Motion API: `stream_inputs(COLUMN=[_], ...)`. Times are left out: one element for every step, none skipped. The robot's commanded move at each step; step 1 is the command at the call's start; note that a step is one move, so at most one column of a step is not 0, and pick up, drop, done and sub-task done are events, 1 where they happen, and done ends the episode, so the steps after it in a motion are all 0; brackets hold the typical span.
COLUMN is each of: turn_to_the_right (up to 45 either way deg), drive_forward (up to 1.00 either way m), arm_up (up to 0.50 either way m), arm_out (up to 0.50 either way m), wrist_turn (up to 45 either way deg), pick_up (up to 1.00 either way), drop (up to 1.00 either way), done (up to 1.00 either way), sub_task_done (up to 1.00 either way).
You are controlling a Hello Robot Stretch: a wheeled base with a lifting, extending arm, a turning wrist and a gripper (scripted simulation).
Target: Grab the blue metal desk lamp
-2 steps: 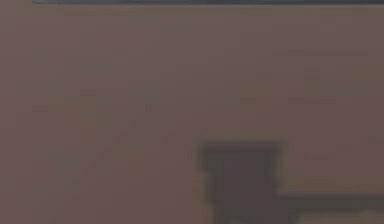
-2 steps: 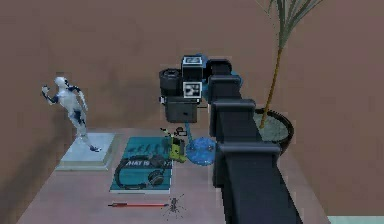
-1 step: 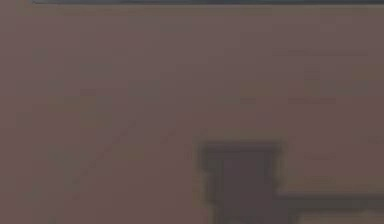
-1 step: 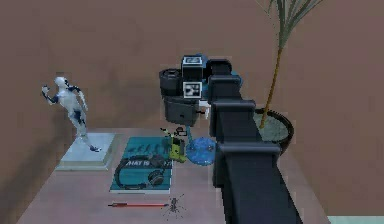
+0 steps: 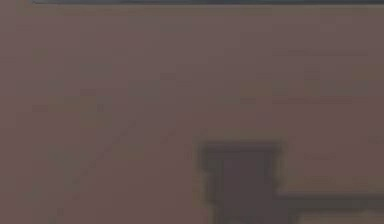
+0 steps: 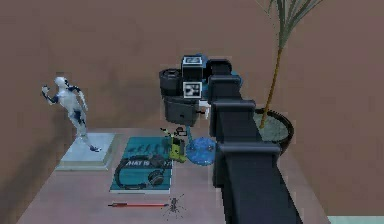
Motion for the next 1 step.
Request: stream_inputs(turn_to_the_right=[0.0], drive_forward=[0.00], arm_up=[0.00], arm_out=[0.00], wrist_turn=[0.0], pick_up=[0.00], drop=[0.00], done=[1.00], sub_task_done=[0.00])
